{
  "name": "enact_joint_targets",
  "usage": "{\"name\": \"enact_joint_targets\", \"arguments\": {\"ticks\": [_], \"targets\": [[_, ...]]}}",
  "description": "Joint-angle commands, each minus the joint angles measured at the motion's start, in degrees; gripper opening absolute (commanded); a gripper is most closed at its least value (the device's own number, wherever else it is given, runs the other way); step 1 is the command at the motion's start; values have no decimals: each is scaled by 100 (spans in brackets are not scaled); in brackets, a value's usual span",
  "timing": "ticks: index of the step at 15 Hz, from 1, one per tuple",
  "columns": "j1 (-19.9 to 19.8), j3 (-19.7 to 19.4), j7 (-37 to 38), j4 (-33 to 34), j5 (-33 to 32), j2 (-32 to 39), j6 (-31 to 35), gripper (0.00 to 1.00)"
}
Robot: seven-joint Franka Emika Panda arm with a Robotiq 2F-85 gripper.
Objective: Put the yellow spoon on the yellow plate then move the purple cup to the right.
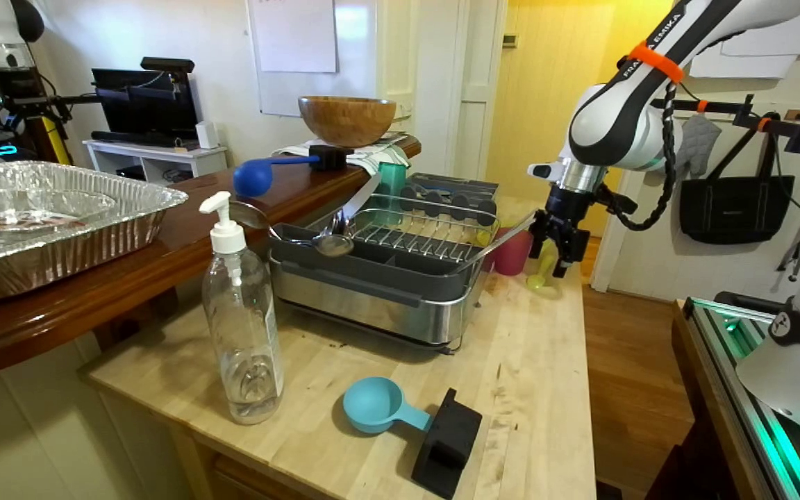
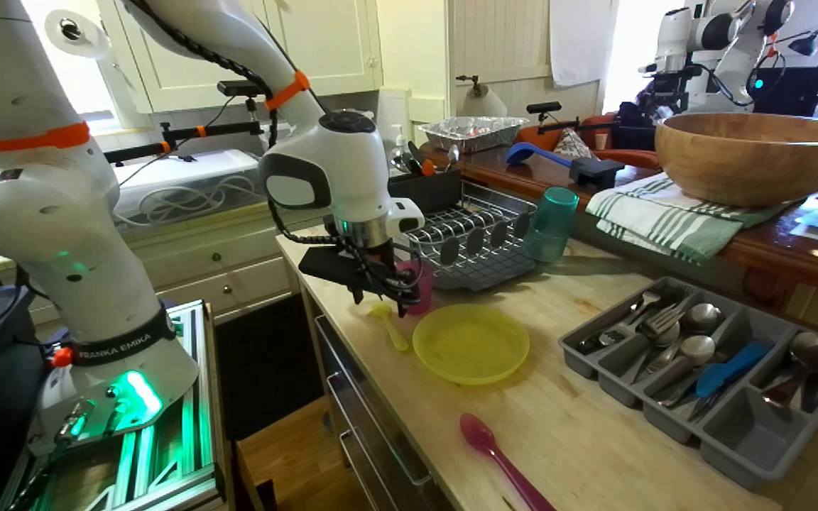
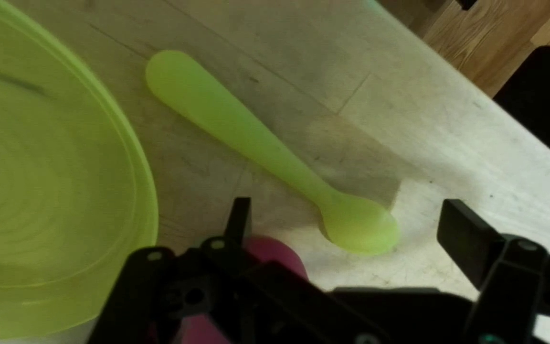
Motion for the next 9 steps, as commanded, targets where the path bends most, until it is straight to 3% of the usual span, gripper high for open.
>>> {"name": "enact_joint_targets", "arguments": {"ticks": [1, 2, 9], "targets": [[55, 43, -236, 0, 160, 318, 388, 92], [57, 55, -254, 0, 171, 362, 441, 75], [47, 109, -305, 22, 182, 489, 604, 22]]}}
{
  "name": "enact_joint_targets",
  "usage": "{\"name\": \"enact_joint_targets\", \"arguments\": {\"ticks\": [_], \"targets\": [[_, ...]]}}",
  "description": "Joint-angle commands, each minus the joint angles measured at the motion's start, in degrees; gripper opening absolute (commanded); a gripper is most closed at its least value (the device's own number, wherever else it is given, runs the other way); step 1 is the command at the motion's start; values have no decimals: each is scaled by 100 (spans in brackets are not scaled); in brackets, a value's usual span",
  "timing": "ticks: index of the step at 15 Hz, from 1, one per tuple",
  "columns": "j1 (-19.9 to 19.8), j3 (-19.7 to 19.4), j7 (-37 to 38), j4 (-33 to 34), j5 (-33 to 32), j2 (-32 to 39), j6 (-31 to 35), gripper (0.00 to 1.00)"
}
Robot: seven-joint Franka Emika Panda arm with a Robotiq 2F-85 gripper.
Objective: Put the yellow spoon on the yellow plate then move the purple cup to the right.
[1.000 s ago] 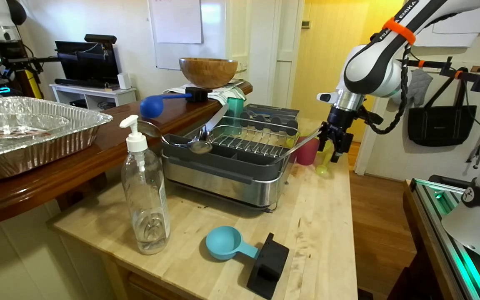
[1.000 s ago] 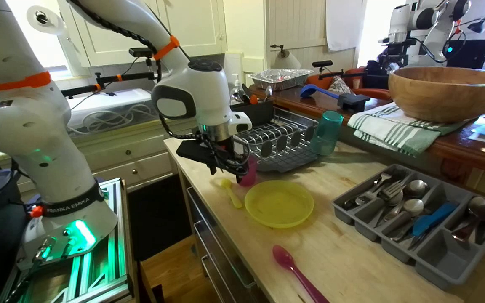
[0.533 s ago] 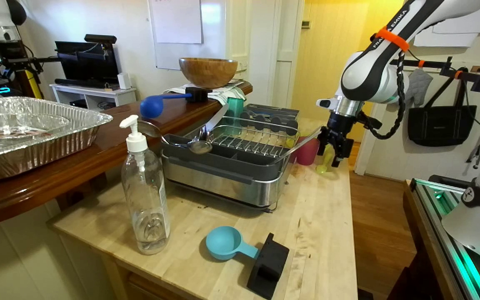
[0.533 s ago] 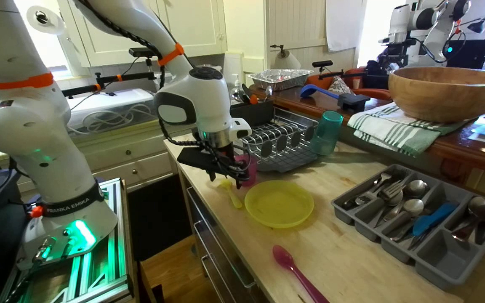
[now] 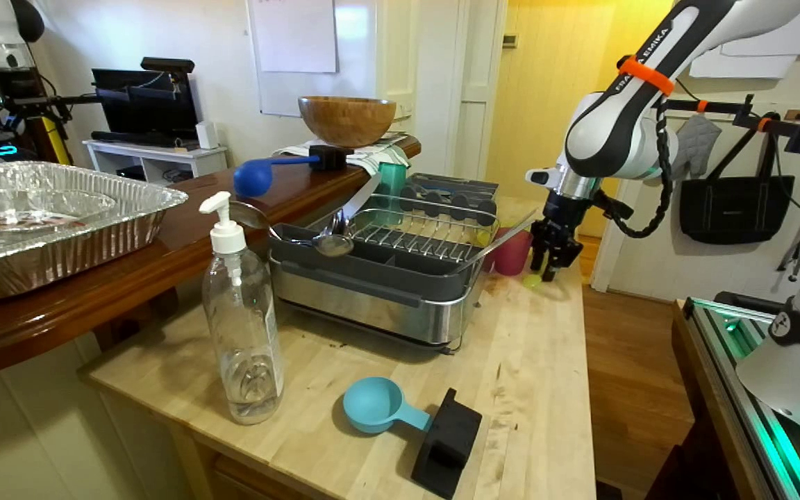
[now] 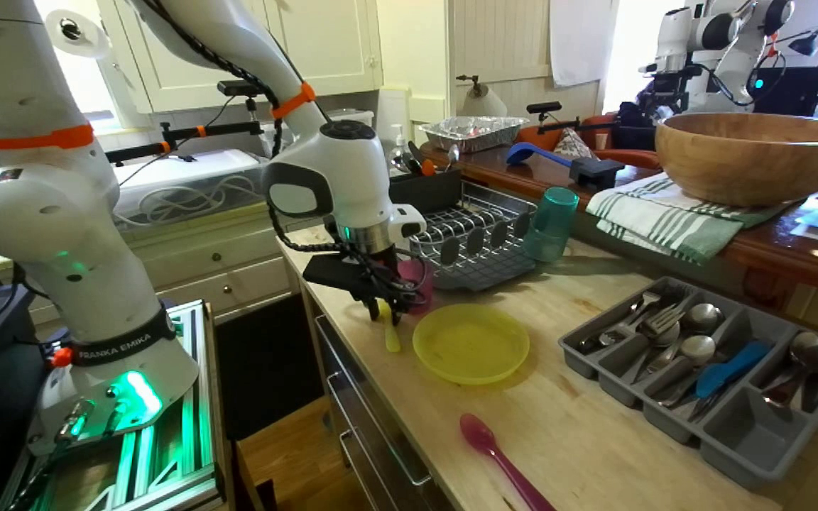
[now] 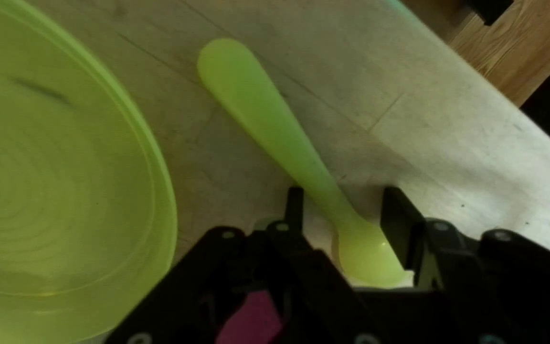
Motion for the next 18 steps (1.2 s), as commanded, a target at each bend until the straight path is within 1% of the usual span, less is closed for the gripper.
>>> {"name": "enact_joint_targets", "arguments": {"ticks": [1, 3, 4, 5, 11, 14, 18], "targets": [[41, 49, -189, 3, 168, 197, 194, 14], [38, 48, -202, 20, 148, 206, 209, 1], [35, 45, -201, 25, 117, 207, 178, 0], [39, 50, -246, 25, 146, 184, 103, 3], [45, 58, -543, 25, 99, 21, -189, 4], [36, 70, -691, 29, -66, -80, -370, 4], [-18, 50, -786, 47, -424, -274, -802, 4]]}}
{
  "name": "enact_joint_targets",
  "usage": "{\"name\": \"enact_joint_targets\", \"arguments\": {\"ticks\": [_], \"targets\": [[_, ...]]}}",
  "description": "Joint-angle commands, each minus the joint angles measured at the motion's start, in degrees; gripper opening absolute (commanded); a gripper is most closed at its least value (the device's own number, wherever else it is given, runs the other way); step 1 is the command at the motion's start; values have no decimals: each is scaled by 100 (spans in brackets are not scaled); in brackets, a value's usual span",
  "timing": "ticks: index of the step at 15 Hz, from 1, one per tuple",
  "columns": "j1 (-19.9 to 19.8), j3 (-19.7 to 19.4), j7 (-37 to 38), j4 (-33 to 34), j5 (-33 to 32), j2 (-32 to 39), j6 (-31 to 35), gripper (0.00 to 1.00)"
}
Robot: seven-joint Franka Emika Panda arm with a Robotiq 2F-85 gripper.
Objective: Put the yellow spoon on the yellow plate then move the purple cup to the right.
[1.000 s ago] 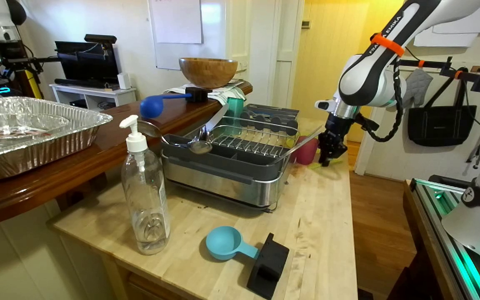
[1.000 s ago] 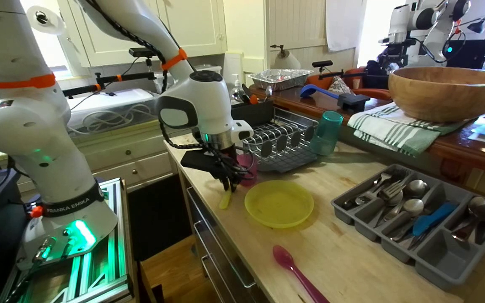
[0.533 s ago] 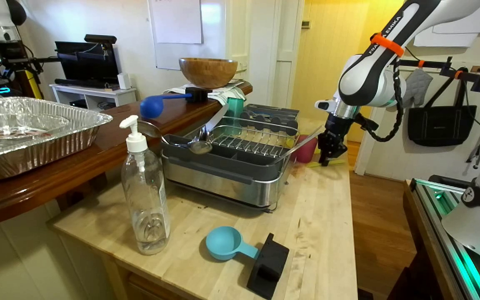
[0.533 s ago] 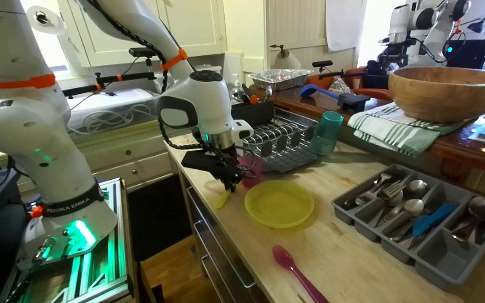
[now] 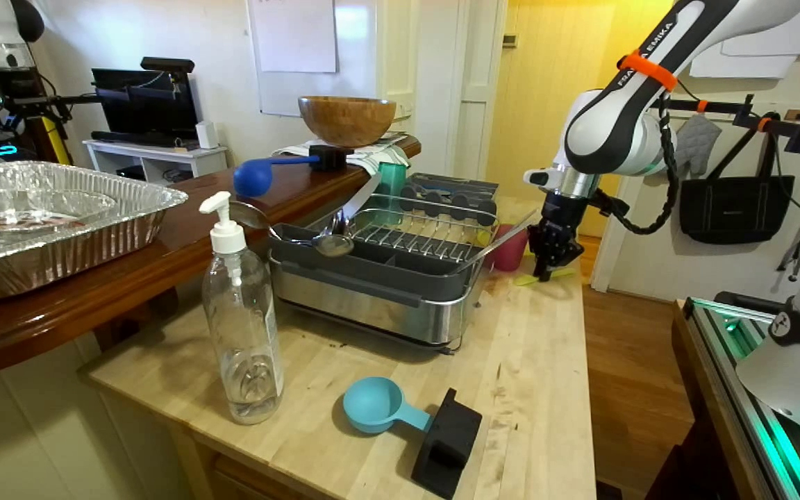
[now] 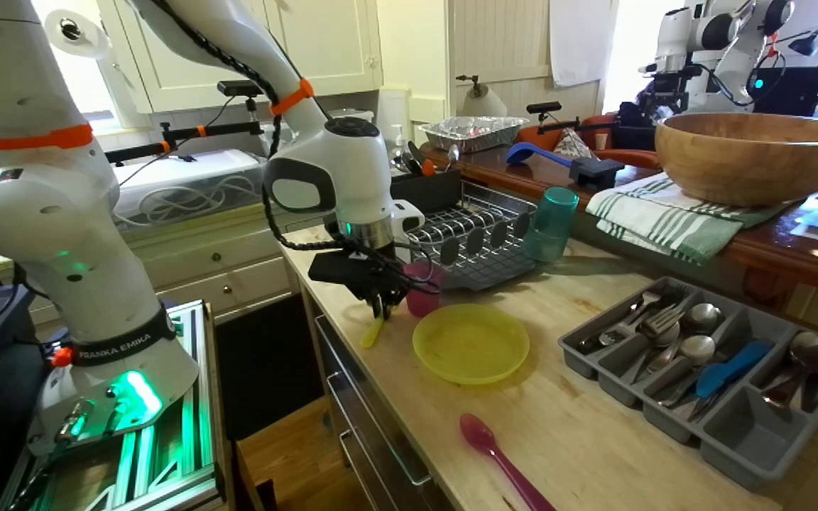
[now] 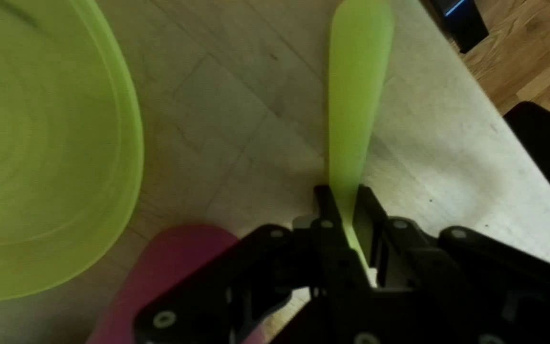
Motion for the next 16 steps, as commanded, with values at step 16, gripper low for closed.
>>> {"name": "enact_joint_targets", "arguments": {"ticks": [16], "targets": [[-403, 38, 107, -51, -1254, -1707, -1399, 4]]}}
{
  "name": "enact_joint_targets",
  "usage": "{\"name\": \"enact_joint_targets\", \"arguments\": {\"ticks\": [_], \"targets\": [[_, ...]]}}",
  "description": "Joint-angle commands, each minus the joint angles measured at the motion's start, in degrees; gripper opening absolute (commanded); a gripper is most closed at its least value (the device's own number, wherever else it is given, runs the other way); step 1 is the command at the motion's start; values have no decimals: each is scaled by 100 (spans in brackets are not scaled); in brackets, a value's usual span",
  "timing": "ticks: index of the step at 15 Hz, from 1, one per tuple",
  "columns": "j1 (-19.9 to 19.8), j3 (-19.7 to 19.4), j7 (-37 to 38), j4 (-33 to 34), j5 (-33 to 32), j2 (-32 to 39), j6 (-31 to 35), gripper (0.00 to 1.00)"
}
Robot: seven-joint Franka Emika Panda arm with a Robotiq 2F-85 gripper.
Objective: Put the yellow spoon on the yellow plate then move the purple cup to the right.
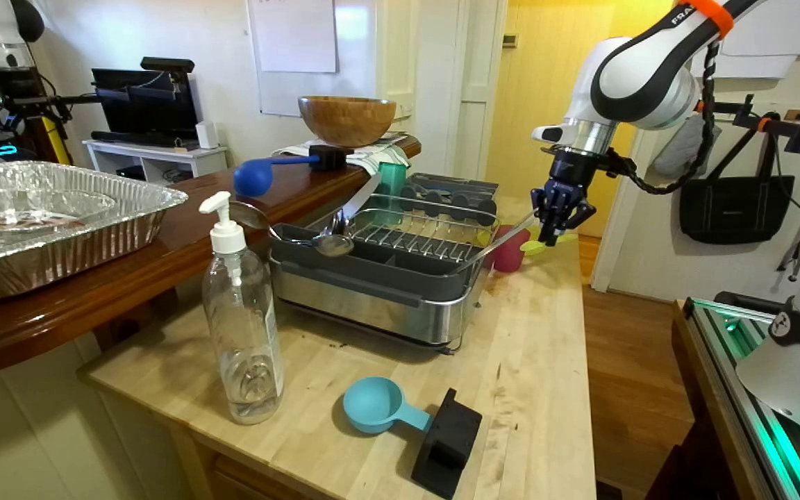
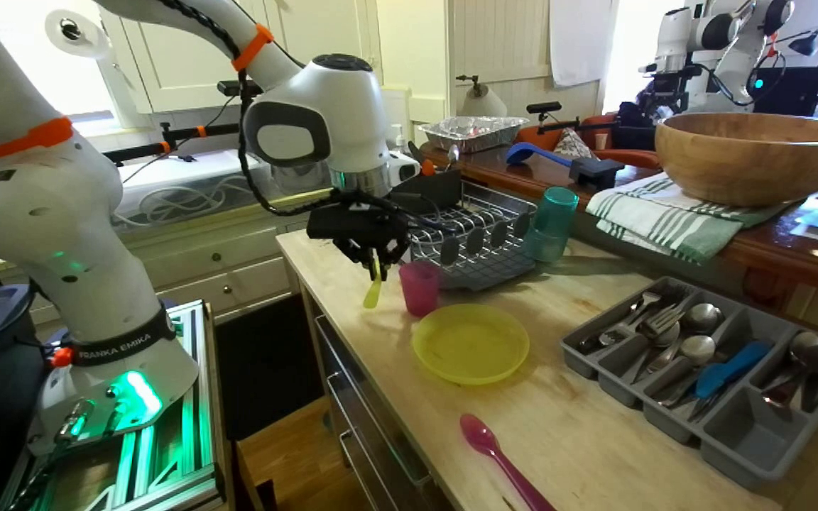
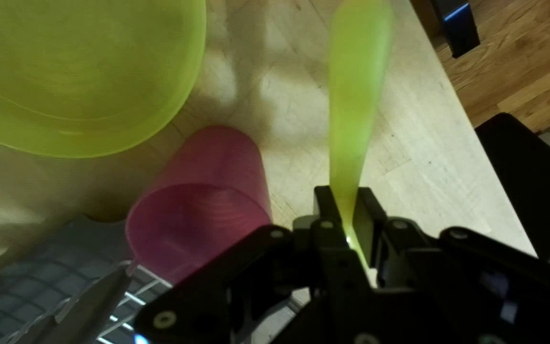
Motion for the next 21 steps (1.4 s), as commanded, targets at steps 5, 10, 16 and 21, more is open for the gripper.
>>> {"name": "enact_joint_targets", "arguments": {"ticks": [5, 10, 16, 21], "targets": [[-39, -141, 125, -43, -162, -722, -356, 4], [-198, -257, 632, 101, -210, -952, -274, 4], [-392, -500, 1494, 562, -135, -536, -185, 4], [-353, -667, 2095, 1119, 35, 360, 29, 4]]}}
